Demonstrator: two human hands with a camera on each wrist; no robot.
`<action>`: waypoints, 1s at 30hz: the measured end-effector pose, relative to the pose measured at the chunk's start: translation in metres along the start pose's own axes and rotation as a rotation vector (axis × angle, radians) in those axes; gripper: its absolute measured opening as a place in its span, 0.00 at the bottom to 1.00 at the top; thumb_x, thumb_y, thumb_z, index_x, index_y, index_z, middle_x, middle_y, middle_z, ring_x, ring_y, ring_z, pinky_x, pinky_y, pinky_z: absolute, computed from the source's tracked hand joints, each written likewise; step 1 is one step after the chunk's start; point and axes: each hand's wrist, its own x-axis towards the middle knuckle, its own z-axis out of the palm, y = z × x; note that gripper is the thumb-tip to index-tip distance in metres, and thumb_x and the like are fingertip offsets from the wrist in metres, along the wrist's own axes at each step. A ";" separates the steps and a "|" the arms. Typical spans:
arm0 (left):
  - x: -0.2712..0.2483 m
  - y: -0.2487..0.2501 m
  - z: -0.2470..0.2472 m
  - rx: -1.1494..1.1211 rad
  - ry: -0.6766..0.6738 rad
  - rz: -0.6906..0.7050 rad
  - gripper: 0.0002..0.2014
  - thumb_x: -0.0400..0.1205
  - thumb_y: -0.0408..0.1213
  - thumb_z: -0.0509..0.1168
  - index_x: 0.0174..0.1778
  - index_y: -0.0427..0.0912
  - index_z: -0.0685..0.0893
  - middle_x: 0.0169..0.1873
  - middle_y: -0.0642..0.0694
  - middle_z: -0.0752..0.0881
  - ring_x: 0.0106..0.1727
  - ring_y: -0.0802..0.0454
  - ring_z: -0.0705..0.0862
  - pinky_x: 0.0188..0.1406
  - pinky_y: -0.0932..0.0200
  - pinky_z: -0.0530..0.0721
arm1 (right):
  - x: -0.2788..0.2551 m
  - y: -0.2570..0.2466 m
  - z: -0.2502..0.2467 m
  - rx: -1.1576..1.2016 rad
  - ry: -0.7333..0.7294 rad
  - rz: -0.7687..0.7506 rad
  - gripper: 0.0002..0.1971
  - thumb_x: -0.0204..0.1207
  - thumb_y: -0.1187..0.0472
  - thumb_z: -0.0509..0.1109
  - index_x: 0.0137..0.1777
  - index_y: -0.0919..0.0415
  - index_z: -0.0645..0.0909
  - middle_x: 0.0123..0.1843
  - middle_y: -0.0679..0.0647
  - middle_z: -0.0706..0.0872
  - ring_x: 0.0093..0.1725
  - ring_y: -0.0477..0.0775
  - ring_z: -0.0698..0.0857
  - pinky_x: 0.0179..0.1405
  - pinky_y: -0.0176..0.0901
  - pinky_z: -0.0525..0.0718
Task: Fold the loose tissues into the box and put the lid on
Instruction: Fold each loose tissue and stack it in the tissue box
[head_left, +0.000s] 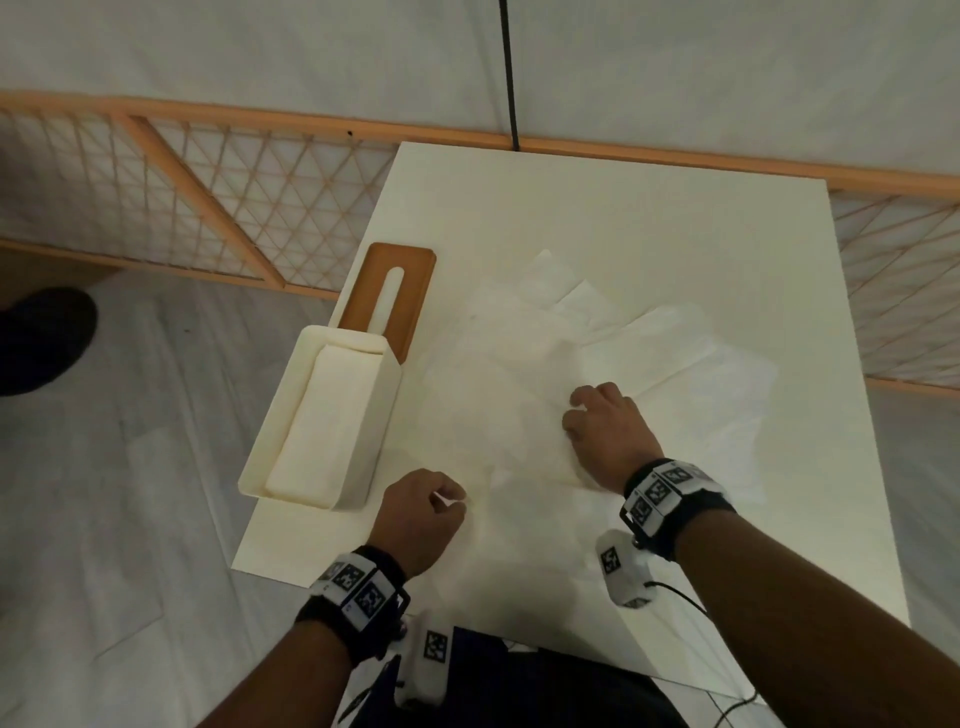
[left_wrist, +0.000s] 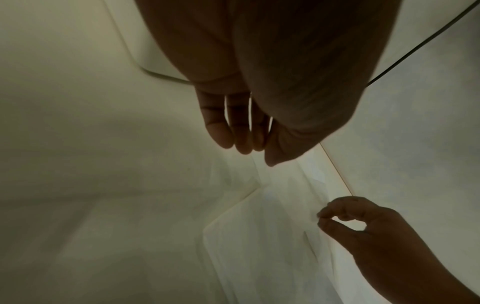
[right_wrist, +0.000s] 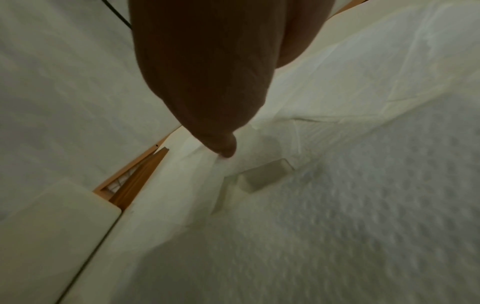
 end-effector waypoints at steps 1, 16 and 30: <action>0.001 0.000 -0.001 -0.008 0.007 0.000 0.04 0.77 0.37 0.74 0.41 0.51 0.86 0.43 0.55 0.86 0.40 0.61 0.83 0.38 0.77 0.73 | 0.000 0.001 -0.003 0.032 0.033 0.006 0.07 0.77 0.64 0.66 0.48 0.57 0.87 0.57 0.52 0.84 0.59 0.60 0.77 0.51 0.54 0.78; 0.050 0.045 0.003 -0.361 -0.036 -0.139 0.54 0.68 0.32 0.82 0.85 0.52 0.57 0.81 0.50 0.66 0.79 0.48 0.69 0.77 0.47 0.73 | -0.009 -0.024 -0.126 1.094 0.277 0.245 0.13 0.74 0.73 0.65 0.30 0.60 0.76 0.31 0.44 0.83 0.40 0.42 0.87 0.35 0.33 0.80; 0.054 0.080 -0.037 -1.129 -0.219 -0.200 0.11 0.82 0.37 0.69 0.58 0.37 0.87 0.52 0.40 0.92 0.53 0.41 0.91 0.43 0.50 0.91 | -0.048 -0.003 -0.097 1.575 0.119 0.701 0.05 0.83 0.68 0.67 0.50 0.66 0.85 0.42 0.63 0.90 0.38 0.62 0.87 0.38 0.53 0.85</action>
